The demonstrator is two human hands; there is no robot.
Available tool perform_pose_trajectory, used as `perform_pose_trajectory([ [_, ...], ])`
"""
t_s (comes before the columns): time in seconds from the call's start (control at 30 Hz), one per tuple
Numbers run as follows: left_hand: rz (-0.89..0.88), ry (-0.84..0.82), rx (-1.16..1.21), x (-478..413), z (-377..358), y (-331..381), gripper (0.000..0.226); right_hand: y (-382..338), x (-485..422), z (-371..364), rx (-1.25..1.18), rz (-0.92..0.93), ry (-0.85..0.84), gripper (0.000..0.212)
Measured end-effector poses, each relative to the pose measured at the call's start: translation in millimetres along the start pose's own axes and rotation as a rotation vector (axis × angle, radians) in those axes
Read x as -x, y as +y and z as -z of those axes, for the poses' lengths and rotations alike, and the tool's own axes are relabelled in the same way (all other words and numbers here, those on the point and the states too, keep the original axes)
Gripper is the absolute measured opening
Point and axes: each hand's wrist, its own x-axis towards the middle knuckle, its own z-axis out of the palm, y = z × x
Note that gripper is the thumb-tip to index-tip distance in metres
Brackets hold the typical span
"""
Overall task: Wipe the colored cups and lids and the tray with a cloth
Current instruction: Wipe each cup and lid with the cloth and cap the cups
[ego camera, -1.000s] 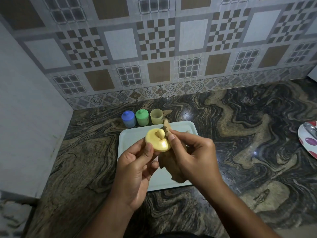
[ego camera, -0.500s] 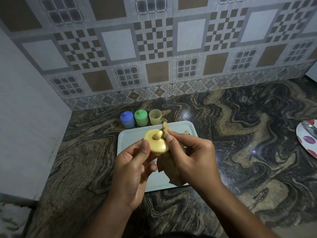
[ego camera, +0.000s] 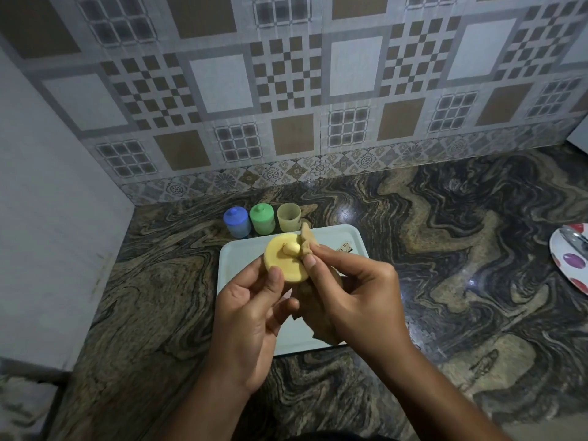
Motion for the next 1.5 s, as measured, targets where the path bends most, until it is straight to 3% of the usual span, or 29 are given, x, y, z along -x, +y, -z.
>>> perform_pose_trajectory([
  [0.17,0.000,0.084,0.078,-5,-1,-1,0.030,5,1,-3,-0.017,-0.048,-0.018,0.016],
  [0.27,-0.041,0.003,0.079,-3,-3,-1,0.037,7,4,-4,-0.011,-0.046,-0.024,0.016],
  [0.37,-0.064,-0.025,-0.009,-1,0,0,0.028,4,3,-3,-0.015,-0.021,0.017,0.015],
  [0.6,-0.034,0.088,-0.044,-5,1,3,0.029,1,3,-3,-0.002,-0.012,0.005,0.015],
  [0.8,-0.107,-0.027,-0.096,1,1,-2,0.027,-8,1,-1,0.010,0.028,0.009,0.013],
  [1.1,-0.050,0.044,-0.034,-4,5,-6,0.032,-3,0,-4,-0.009,-0.069,-0.026,0.013],
  [1.27,-0.146,-0.030,-0.078,0,4,-7,0.029,-7,2,-5,-0.007,-0.016,0.013,0.012],
  [1.5,-0.001,0.080,0.005,-4,5,-5,0.030,-8,-4,-1,0.041,-0.045,0.015,0.014],
])
